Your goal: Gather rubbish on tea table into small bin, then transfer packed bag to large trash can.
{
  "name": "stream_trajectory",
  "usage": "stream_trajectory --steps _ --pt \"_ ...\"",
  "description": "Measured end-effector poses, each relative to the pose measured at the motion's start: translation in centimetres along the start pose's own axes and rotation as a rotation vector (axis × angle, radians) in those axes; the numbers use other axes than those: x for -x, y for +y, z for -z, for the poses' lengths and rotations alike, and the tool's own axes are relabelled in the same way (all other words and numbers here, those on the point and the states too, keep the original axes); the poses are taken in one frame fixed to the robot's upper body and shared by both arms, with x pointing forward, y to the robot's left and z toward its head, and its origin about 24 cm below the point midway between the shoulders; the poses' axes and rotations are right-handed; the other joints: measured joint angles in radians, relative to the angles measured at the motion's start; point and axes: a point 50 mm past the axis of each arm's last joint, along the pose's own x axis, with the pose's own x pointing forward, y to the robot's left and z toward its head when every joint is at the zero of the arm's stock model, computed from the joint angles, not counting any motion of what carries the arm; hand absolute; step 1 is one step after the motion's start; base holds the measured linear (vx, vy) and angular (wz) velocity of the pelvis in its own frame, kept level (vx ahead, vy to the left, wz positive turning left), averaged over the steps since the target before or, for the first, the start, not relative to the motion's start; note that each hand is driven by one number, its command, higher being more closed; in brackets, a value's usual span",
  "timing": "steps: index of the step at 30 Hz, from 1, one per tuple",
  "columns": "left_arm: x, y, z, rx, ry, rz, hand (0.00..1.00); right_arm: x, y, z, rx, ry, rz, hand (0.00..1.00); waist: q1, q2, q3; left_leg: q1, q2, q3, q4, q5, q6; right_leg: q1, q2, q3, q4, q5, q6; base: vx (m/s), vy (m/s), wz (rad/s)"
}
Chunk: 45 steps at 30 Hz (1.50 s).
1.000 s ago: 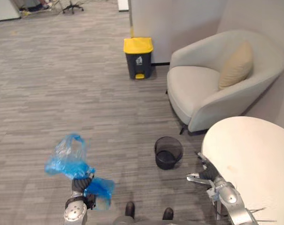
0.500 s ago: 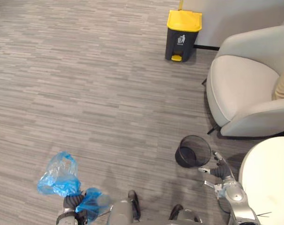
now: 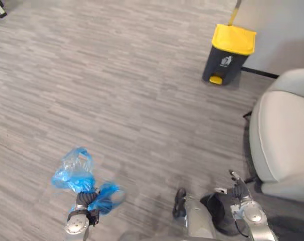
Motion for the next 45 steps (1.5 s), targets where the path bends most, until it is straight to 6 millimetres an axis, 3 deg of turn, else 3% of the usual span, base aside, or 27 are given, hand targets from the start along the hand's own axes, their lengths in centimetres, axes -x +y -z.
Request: stream_trajectory --steps 3,5,6,7,8,9,10,12,13,16,17,19,21,22,24,26,27,28,29,33,35,36,37,38,39,43,45 --pt "-0.2 -0.1 -0.8 0.003 -0.034 0.014 1.0 -0.2 -0.1 -1.6 -0.016 -0.067 0.031 0.0 0.033 -0.057 0.014 -0.157 -0.058 0.041 -0.173 -0.063 0.072 0.142 -0.004 0.103 -0.118 -0.007 -0.003 0.67 -0.034 -0.79" --pt "-0.3 -0.1 -1.0 0.003 -0.04 0.015 1.0 -0.5 -0.2 -2.1 -0.015 -0.085 0.042 0.0 0.063 -0.072 0.025 -0.225 -0.126 -0.019 -0.442 -0.041 0.043 0.171 -0.03 0.173 -0.128 -0.051 0.051 0.54 0.16 -1.2" --pt "-0.3 -0.2 -0.9 0.005 -0.036 0.016 1.0 -0.5 -0.2 -1.8 -0.011 -0.074 0.042 0.0 0.071 -0.061 0.024 -0.22 -0.146 -0.069 -0.617 -0.002 -0.006 0.189 -0.033 0.202 -0.125 -0.082 0.079 0.56 0.251 -1.3" --pt "0.3 -0.1 -0.1 0.007 -0.01 0.013 1.0 -0.5 -0.3 -1.2 -0.002 -0.045 0.04 0.0 0.074 -0.019 0.016 -0.189 -0.129 -0.131 -0.825 0.138 -0.035 0.222 -0.01 0.247 -0.113 -0.129 0.111 0.58 0.335 -1.24" --pt "0.5 0.2 0.5 0.001 0.013 0.003 1.0 -0.4 0.3 -0.5 -0.014 -0.012 0.026 0.0 0.078 -0.029 0.009 -0.171 -0.129 -0.116 -0.784 0.229 -0.007 0.235 -0.025 0.284 -0.08 -0.176 0.135 0.59 0.338 -1.03" --pt "0.4 0.7 0.4 -0.011 0.01 -0.006 1.0 0.0 1.3 0.1 -0.039 0.014 0.008 0.0 0.073 -0.083 -0.017 -0.173 -0.169 -0.072 -0.729 0.145 0.01 0.212 -0.091 0.312 -0.013 -0.211 0.157 0.71 0.359 -0.78" --pt "0.4 0.6 0.1 -0.011 -0.003 -0.009 1.0 0.4 1.6 0.7 -0.036 0.033 0.001 0.0 0.072 -0.103 -0.028 -0.163 -0.185 -0.03 -0.674 0.072 0.03 0.177 -0.13 0.336 0.097 -0.231 0.186 0.58 0.254 -0.67" --pt "0.6 0.3 0.2 -0.006 -0.002 -0.001 1.0 0.5 2.0 0.7 -0.026 0.033 -0.016 0.0 0.07 -0.106 -0.024 -0.107 -0.191 0.018 -0.629 0.004 0.054 0.108 -0.164 0.361 0.32 -0.213 0.23 0.54 0.254 -0.68" --pt "0.6 0.5 0.3 -0.012 0.004 -0.004 1.0 0.3 2.4 0.4 -0.025 0.026 -0.029 0.0 0.068 -0.107 -0.021 -0.04 -0.196 0.05 -0.627 -0.034 0.07 0.03 -0.187 0.366 0.548 -0.181 0.344 0.6 0.254 -0.54" --pt "0.4 1.6 -0.3 -0.043 -0.017 -0.041 1.0 0.3 3.2 0.3 -0.025 0.028 -0.052 0.0 0.036 -0.095 -0.013 0.132 -0.198 0.083 -0.713 -0.075 0.093 -0.137 -0.205 0.243 0.797 -0.212 0.236 0.47 0.107 -0.29" --pt "0.3 1.9 -0.5 -0.053 -0.026 -0.05 1.0 0.1 3.4 -0.1 -0.021 0.016 -0.061 0.0 0.035 -0.093 -0.012 0.19 -0.198 0.098 -0.775 -0.076 0.092 -0.206 -0.214 0.167 0.744 -0.221 0.184 0.46 0.034 -0.26" --pt "0.1 2.1 -0.9 -0.056 -0.039 -0.058 1.0 -0.2 3.4 -0.5 -0.012 0.003 -0.061 0.0 0.022 -0.088 -0.008 0.257 -0.198 0.102 -0.84 -0.083 0.08 -0.286 -0.224 0.069 0.587 -0.214 0.159 0.53 -0.033 -0.04" --pt "0.0 2.0 -0.8 -0.054 -0.035 -0.061 1.0 -0.4 3.1 -0.8 -0.002 -0.007 -0.055 0.0 0.01 -0.087 -0.005 0.326 -0.196 0.099 -0.883 -0.1 0.053 -0.326 -0.208 0.026 0.351 -0.137 0.148 0.56 -0.095 0.14" --pt "0.0 2.1 -0.7 -0.052 -0.031 -0.065 1.0 -0.4 2.9 -0.7 0.011 -0.005 -0.052 0.0 0.011 -0.099 -0.006 0.376 -0.193 0.096 -0.897 -0.121 0.021 -0.315 -0.176 0.029 0.178 -0.01 0.121 0.34 -0.09 0.22" --pt "-0.1 1.8 -0.5 -0.039 -0.019 -0.063 1.0 -0.2 2.4 0.1 0.031 0.022 -0.047 0.0 0.003 -0.08 -0.003 0.41 -0.163 0.048 -0.859 -0.138 -0.007 -0.284 -0.144 0.052 0.198 0.106 0.051 0.6 -0.177 0.33" --pt "-0.2 1.5 -0.6 -0.041 -0.022 -0.058 1.0 -0.5 2.2 -0.2 0.033 0.014 -0.044 0.0 0.008 -0.064 0.0 0.326 -0.117 0.023 -0.647 -0.104 -0.05 -0.272 -0.132 0.034 0.244 0.021 0.037 0.7 -0.24 0.12" --pt "-0.4 1.0 -0.8 -0.026 -0.024 -0.049 1.0 -0.7 2.0 -0.5 0.037 0.007 -0.043 0.0 0.011 -0.04 0.016 0.234 -0.072 -0.004 -0.434 -0.022 -0.06 -0.218 -0.104 0.023 0.224 -0.009 0.025 0.43 -0.179 -0.01" --pt "-0.4 0.5 -0.5 -0.009 -0.014 -0.039 1.0 -0.7 2.0 -0.6 0.042 0.004 -0.044 0.0 0.018 -0.021 0.024 0.161 -0.026 -0.019 -0.265 0.028 -0.056 -0.154 -0.071 0.015 0.181 -0.016 0.018 0.64 -0.179 -0.07" --pt "-0.3 -0.3 -0.4 0.0 -0.008 -0.01 1.0 -0.7 2.1 -0.7 0.031 0.0 -0.04 0.0 0.023 -0.019 0.033 0.066 0.007 -0.022 -0.09 -0.017 -0.021 -0.05 -0.043 0.017 0.105 -0.023 0.011 0.51 -0.094 -0.15" --pt "-0.4 -1.0 -0.7 -0.008 -0.019 0.023 1.0 -0.8 2.2 -1.5 0.004 -0.034 -0.028 0.0 0.057 -0.058 0.04 -0.082 -0.047 0.013 -0.233 -0.062 0.028 0.092 -0.044 0.065 -0.025 -0.029 0.017 0.46 -0.021 -0.34" --pt "-0.5 -1.0 -0.9 -0.007 -0.026 0.023 1.0 -0.8 1.7 -1.3 -0.002 -0.025 -0.005 0.0 0.071 -0.059 0.041 -0.123 -0.101 0.011 -0.566 -0.041 0.009 0.148 -0.058 0.095 -0.057 -0.06 0.073 0.48 0.157 -0.38" --pt "-0.4 -1.0 -0.9 -0.007 -0.025 0.023 1.0 -0.7 1.6 -1.1 -0.003 -0.017 0.001 0.0 0.07 -0.052 0.038 -0.113 -0.112 0.006 -0.68 -0.003 -0.002 0.162 -0.059 0.098 -0.059 -0.072 0.088 0.46 0.213 -0.43" --pt "-0.2 -0.9 -0.4 -0.005 -0.008 0.019 1.0 -0.6 1.5 -0.4 -0.007 0.014 0.01 0.0 0.076 -0.048 0.037 -0.076 -0.126 -0.001 -0.792 0.187 0.041 0.184 -0.056 0.128 -0.051 -0.106 0.125 0.46 0.208 -0.38" --pt "-0.2 -0.4 -0.4 -0.009 -0.011 0.004 1.0 -0.4 2.3 0.0 -0.02 0.037 -0.001 0.0 0.076 -0.093 0.018 -0.063 -0.164 0.024 -0.785 0.159 0.059 0.182 -0.098 0.149 -0.045 -0.118 0.136 0.47 0.201 -0.31" --pt "-0.2 -0.4 -0.6 -0.006 -0.017 0.002 1.0 -0.3 2.3 0.1 -0.02 0.038 0.0 0.0 0.072 -0.103 0.012 -0.067 -0.179 0.026 -0.77 0.134 0.067 0.182 -0.116 0.155 -0.037 -0.125 0.144 0.47 0.187 -0.14" --pt "0.8 -0.7 1.0 0.006 0.039 0.003 1.0 -0.3 2.9 0.0 -0.023 0.036 -0.012 0.0 0.064 -0.107 0.009 0.055 -0.211 0.121 -0.686 -0.041 0.108 0.038 -0.239 0.219 0.461 -0.14 0.285 0.45 0.222 -0.47" --pt "0.7 -0.2 0.8 -0.01 0.033 -0.007 1.0 0.1 3.3 0.6 -0.011 0.058 -0.027 0.0 0.05 -0.104 0.011 0.132 -0.221 0.129 -0.701 -0.067 0.121 -0.044 -0.267 0.205 0.66 -0.158 0.253 0.39 0.07 0.02"
